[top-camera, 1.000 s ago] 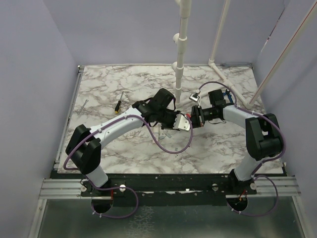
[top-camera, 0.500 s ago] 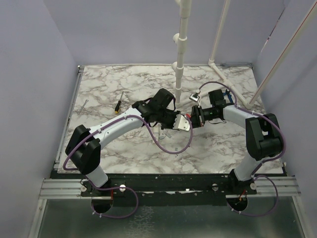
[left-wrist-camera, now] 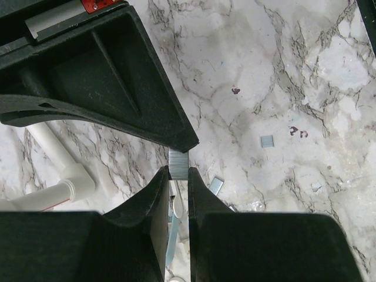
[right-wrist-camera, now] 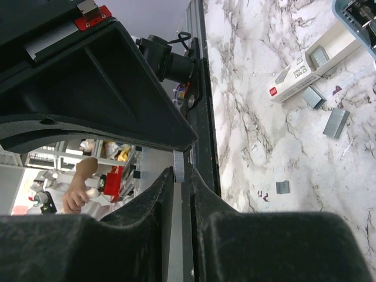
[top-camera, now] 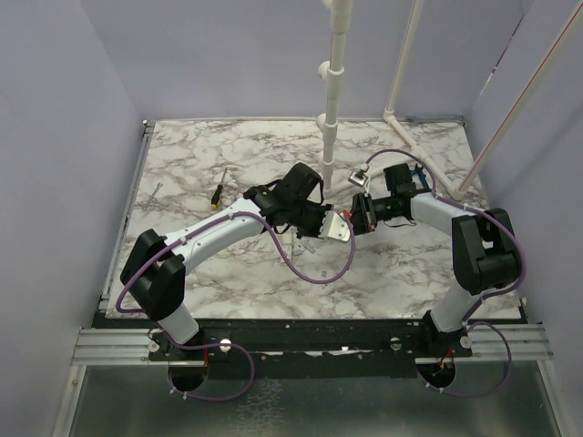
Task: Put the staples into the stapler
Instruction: Pick up the staple from the center of the board, then install the staple into the stapler.
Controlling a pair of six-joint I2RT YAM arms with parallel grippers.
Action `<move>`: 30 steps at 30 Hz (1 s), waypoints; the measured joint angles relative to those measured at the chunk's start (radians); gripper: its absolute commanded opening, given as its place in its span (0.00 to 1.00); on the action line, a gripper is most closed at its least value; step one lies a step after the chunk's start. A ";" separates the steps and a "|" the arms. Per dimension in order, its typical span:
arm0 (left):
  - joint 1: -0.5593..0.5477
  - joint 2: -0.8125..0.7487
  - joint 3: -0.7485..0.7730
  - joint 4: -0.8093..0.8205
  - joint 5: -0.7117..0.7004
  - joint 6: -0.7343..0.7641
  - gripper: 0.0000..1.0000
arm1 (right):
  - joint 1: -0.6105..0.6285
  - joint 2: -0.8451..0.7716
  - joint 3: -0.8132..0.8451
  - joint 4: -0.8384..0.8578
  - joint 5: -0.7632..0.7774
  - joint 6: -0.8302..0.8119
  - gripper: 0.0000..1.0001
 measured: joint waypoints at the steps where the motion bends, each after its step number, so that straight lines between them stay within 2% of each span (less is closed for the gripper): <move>1: -0.001 0.000 0.000 0.000 0.000 0.000 0.01 | 0.000 0.000 0.001 0.001 0.000 0.000 0.24; 7: -0.001 0.000 0.000 0.000 -0.003 0.000 0.00 | -0.018 0.000 0.033 -0.037 -0.001 -0.057 0.32; 11: -0.001 0.000 -0.001 0.000 -0.014 -0.005 0.00 | -0.040 0.000 0.066 -0.100 0.002 -0.134 0.33; 17: 0.018 0.003 -0.001 0.001 -0.032 -0.042 0.00 | -0.084 0.015 0.179 -0.338 0.042 -0.398 0.34; 20: 0.043 0.018 0.000 0.002 -0.050 -0.077 0.00 | -0.105 0.014 0.201 -0.401 0.068 -0.507 0.33; 26: 0.102 0.125 0.006 0.002 -0.097 -0.143 0.00 | -0.117 -0.075 0.087 -0.359 0.176 -0.541 0.33; 30: 0.119 0.202 0.019 0.000 -0.128 -0.147 0.00 | -0.116 -0.117 0.074 -0.326 0.223 -0.551 0.33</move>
